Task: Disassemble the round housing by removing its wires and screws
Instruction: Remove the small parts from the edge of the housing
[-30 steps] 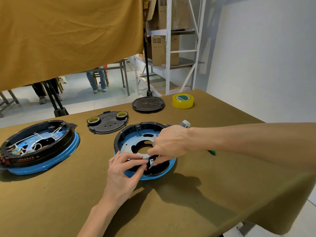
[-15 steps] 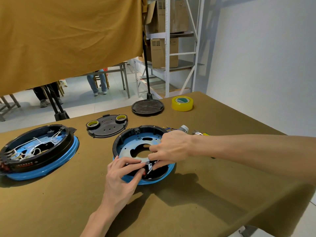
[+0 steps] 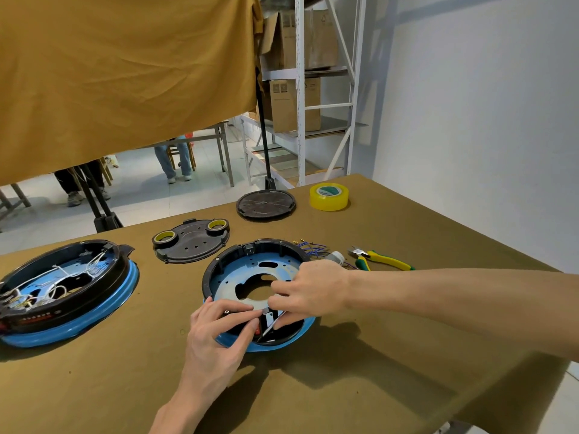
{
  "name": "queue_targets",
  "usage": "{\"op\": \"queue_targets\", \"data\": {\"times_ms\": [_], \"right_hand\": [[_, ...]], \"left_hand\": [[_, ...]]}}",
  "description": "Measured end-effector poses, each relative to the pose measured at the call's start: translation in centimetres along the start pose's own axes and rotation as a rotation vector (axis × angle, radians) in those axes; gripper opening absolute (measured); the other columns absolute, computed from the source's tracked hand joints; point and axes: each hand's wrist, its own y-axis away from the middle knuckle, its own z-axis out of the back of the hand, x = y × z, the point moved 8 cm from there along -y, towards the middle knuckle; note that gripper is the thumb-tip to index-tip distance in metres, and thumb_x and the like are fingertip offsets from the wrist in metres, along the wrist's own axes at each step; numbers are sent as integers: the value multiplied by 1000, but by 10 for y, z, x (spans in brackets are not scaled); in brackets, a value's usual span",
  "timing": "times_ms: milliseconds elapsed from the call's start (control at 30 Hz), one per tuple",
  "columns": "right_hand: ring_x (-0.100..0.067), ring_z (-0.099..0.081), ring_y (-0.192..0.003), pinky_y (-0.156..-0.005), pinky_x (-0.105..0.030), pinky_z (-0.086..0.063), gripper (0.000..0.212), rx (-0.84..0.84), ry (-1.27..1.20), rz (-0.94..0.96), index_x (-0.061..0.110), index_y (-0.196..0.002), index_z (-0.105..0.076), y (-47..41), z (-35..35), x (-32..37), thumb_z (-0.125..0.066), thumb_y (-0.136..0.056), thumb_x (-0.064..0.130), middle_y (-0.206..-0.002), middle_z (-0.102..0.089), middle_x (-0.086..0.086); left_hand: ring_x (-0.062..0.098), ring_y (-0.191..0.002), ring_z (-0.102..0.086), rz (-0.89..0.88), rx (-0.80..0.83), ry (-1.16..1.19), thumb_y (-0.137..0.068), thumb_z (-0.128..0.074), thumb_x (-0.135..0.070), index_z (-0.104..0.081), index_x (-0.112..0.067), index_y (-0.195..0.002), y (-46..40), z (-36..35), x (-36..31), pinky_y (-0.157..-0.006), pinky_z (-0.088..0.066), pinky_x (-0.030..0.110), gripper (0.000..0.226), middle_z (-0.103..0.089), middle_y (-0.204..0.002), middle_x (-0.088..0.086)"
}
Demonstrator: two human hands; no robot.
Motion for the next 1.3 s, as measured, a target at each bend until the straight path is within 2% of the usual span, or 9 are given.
{"op": "queue_targets", "data": {"times_ms": [100,200,500,700,800,933,1000,1100,1300], "right_hand": [[-17,-43,-40,-35,-29,-37,43,-83,70,0,11,-91,-61,5,-1,2,-47,-104,50,-82,-53,-3],[-16,-47,-43,-38,-31,-42,44,-124,131,11,12,-91,-61,8,-5,5,-43,-106,50,-81,-53,-3],[-16,-48,-46,-40,-30,-41,42,-172,162,-37,12,-96,-59,14,-7,5,-43,-107,49,-81,-54,-2],[-16,-56,-55,-42,-27,-43,48,-137,93,-242,11,-112,-57,26,-4,7,-42,-105,56,-100,-58,-8],[-11,-49,-56,-45,-27,-45,47,-90,15,-366,14,-115,-51,48,1,11,-40,-103,58,-111,-54,-7],[-7,-32,-50,-42,-29,-40,45,63,-108,-535,22,-97,-39,93,-4,20,-29,-103,65,-86,-40,8],[-11,-36,-52,-50,-36,-45,43,161,-188,-554,24,-94,-36,106,-13,25,-23,-104,64,-79,-33,11],[-15,-42,-60,-64,-39,-45,37,191,-279,-618,25,-93,-35,110,-20,21,-24,-105,59,-79,-40,8],[-7,-41,-81,-77,-22,-38,29,131,-415,-633,30,-100,-40,93,-22,10,-40,-101,60,-94,-48,11]], "left_hand": [[-1,-113,-59,10,15,-3,-85,-82,-22,-78,-38,-104,0,-1,-1,-115,-25,28,26,-70,-105,-19],[-1,-113,-59,13,8,-1,-85,-77,-27,-78,-37,-104,0,0,-1,-115,-24,26,21,-70,-105,-19],[-2,-111,-59,13,-15,7,-87,-75,-30,-80,-32,-103,1,0,-4,-115,-22,20,17,-70,-104,-19],[-4,-113,-60,30,-13,17,-84,-76,-28,-80,-29,-101,0,0,-4,-118,-25,32,18,-72,-106,-17],[-4,-113,-61,32,-9,19,-83,-82,-18,-80,-29,-99,0,2,-3,-119,-26,38,19,-73,-106,-17],[-3,-113,-61,35,-7,33,-84,-82,-16,-78,-34,-97,0,3,-5,-120,-26,40,22,-72,-106,-17],[-3,-113,-61,42,-11,36,-84,-83,-15,-78,-33,-96,0,3,-5,-121,-26,42,23,-72,-106,-17],[-5,-114,-59,39,1,50,-84,-83,-13,-77,-36,-96,0,3,-5,-122,-25,43,27,-71,-107,-18],[-5,-117,-57,40,17,74,-84,-83,-14,-76,-39,-95,2,3,-5,-122,-22,41,29,-71,-109,-18]]}}
